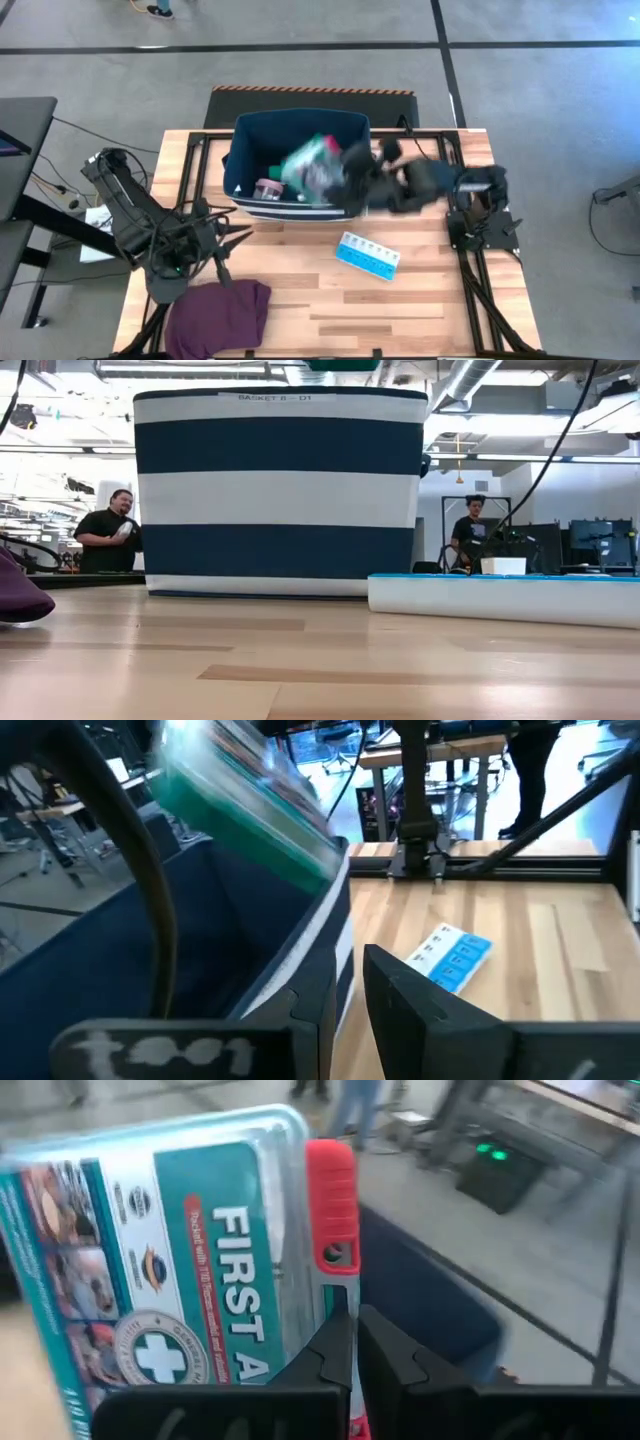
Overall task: Pick & place medical supplies in basket/bin
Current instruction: Put the green first aid kit into the blue bin
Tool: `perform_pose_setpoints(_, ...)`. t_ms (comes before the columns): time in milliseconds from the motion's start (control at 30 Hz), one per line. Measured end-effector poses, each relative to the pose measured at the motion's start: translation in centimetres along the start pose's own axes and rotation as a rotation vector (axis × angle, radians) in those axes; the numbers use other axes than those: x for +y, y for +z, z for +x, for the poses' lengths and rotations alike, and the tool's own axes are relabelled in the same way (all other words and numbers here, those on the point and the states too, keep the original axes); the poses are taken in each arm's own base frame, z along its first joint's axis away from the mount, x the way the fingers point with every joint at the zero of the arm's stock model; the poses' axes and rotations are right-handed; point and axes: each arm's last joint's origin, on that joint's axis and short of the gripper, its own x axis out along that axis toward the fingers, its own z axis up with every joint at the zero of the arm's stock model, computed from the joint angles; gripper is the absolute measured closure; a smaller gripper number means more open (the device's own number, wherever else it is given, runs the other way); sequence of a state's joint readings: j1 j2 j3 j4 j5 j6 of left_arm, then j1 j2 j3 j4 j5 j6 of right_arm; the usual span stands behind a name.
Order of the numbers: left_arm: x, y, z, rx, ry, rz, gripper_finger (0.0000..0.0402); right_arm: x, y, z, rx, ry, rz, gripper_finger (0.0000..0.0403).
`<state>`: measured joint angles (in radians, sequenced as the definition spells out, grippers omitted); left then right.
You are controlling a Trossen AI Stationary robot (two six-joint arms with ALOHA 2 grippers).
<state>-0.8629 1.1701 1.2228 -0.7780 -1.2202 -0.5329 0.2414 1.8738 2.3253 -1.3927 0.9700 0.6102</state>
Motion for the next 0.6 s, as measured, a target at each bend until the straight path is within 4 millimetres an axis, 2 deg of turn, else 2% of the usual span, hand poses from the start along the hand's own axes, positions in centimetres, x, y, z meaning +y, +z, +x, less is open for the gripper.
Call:
perform_pose_setpoints(100,0.2,0.0,0.4,0.005,0.018,0.008,0.0356,-3.0,1.6,3.0,0.038,-0.048,0.091,0.0402)
perform_pose_setpoints(233,0.3,-0.2,0.9,0.024,0.040,0.026,0.0356,-5.6,1.4,9.3,0.248,-0.084,0.139,0.0402)
perform_pose_setpoints(433,0.4,-0.5,1.1,0.063,0.016,0.016,0.0356,-6.2,-2.7,19.8,0.718,-0.010,0.094,0.0402)
perform_pose_setpoints(600,0.4,-0.8,1.1,0.104,-0.028,0.022,0.0356,-6.5,-5.2,25.2,0.833,-0.051,0.006,0.0397)
